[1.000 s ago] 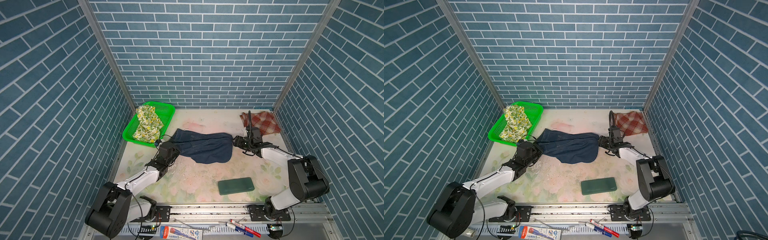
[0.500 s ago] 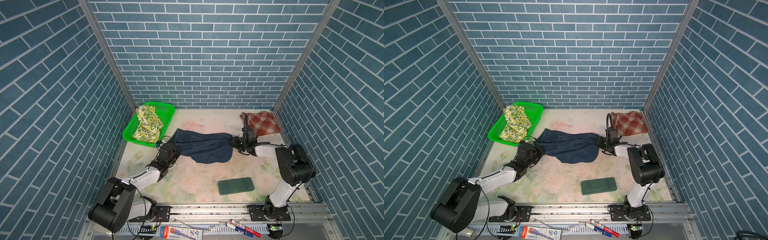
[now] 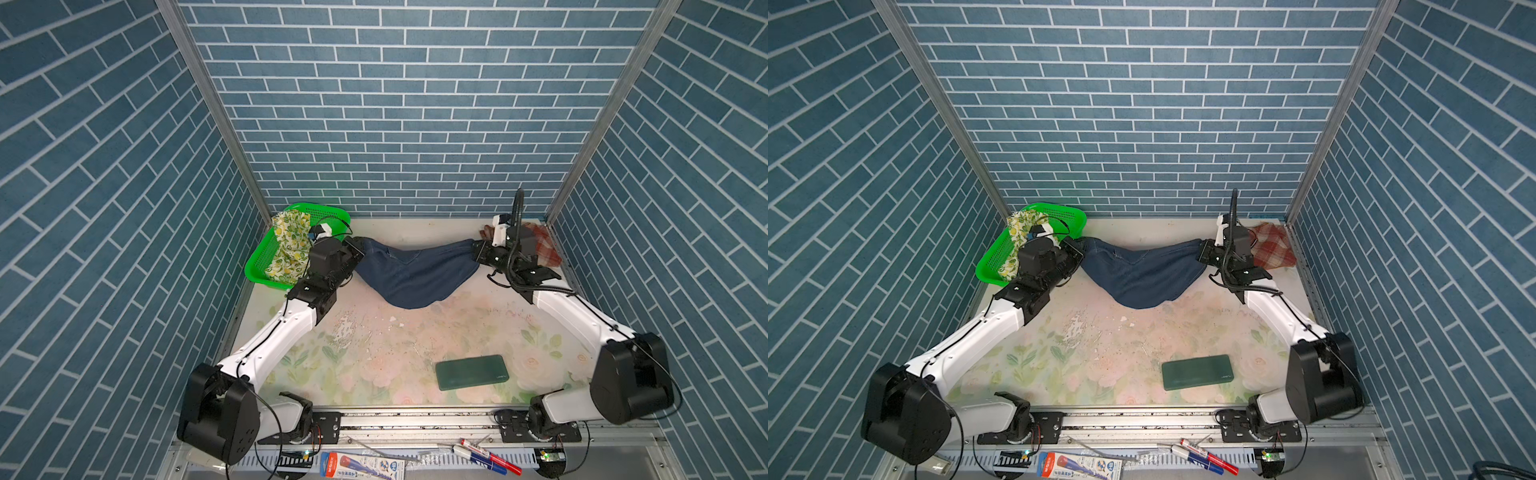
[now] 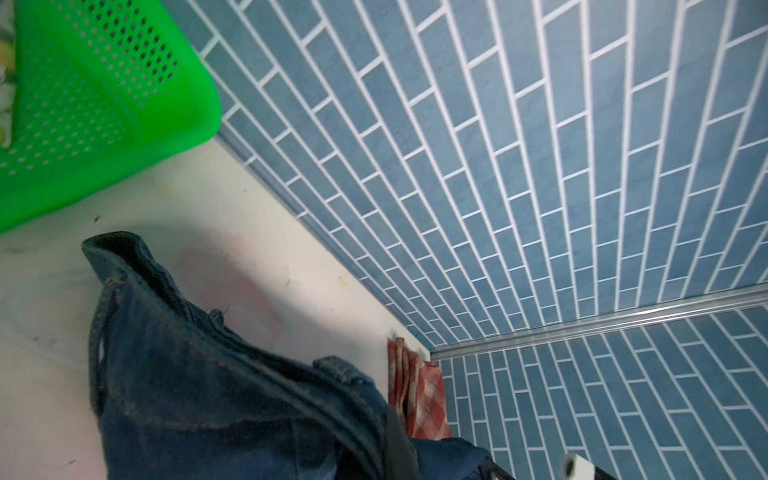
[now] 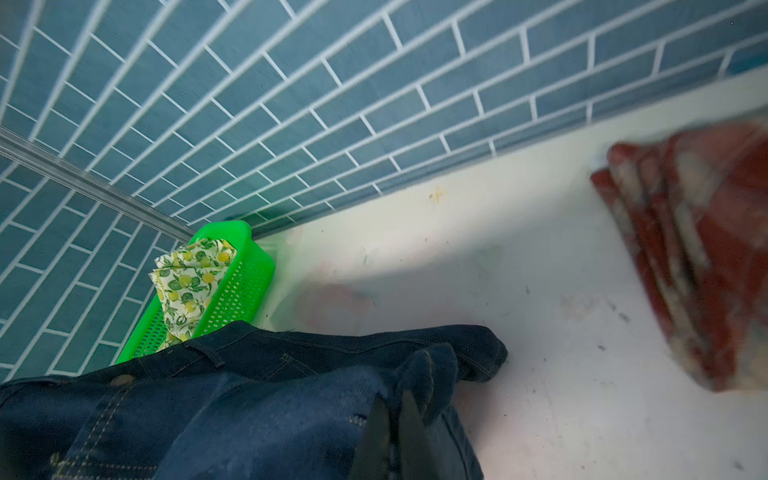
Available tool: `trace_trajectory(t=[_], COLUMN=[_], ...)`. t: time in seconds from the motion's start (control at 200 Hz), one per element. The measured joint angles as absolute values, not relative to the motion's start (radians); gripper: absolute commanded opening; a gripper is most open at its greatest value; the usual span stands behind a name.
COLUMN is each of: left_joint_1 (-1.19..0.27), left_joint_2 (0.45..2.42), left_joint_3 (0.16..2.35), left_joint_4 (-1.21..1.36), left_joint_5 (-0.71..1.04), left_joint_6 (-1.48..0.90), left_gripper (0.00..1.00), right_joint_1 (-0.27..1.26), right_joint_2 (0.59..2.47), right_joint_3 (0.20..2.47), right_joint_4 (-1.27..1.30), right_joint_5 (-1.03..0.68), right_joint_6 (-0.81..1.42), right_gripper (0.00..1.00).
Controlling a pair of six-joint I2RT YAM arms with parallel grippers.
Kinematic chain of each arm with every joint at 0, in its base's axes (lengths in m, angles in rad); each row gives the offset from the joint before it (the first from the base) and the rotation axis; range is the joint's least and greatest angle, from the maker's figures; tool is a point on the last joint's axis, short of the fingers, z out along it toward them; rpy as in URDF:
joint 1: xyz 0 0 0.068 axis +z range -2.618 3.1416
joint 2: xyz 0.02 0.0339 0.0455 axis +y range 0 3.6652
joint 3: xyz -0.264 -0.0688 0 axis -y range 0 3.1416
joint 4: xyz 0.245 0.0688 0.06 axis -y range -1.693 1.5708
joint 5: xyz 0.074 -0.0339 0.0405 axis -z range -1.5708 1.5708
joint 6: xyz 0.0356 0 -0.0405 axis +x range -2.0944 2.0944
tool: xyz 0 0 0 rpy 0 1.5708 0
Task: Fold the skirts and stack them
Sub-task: 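Lift the denim skirt with both grippers toward the far wall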
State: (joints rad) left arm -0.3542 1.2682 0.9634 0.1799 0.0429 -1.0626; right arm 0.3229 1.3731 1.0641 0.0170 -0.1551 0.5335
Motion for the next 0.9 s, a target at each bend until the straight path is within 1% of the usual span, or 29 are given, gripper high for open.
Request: trace_trajectory(t=[0.15, 0.355, 0.49, 0.74, 0.895], left_joint_1=[-0.323, -0.283, -0.269, -0.224, -0.224], left_joint_2=[1.269, 1.338, 1.444, 1.768, 1.898], left_joint_3=[1.077, 1.261, 1.407, 1.770, 1.994], left_joint_4=[0.122, 0.085, 0.071, 0.038, 0.013], left_joint_5=[0.053, 0.091, 0.124, 0.271, 0.352], left_joint_6=[-1.027, -1.003, -0.986, -0.992, -1.006], left_gripper=[0.00, 0.00, 0.00, 0.00, 0.00], right_joint_1=[0.324, 0.327, 0.319, 0.227, 0.197], right_joint_2=[1.292, 1.312, 1.401, 1.642, 1.703], right_joint_3=[1.181, 1.389, 1.549, 1.840, 2.002], right_joint_4=[-0.113, -0.254, -0.293, -0.346, -0.393], right_joint_5=[-0.091, -0.044, -0.027, -0.050, -0.057], right_joint_6=[0.469, 0.391, 0.350, 0.319, 0.285], right_gripper=[0.00, 0.00, 0.00, 0.00, 0.00])
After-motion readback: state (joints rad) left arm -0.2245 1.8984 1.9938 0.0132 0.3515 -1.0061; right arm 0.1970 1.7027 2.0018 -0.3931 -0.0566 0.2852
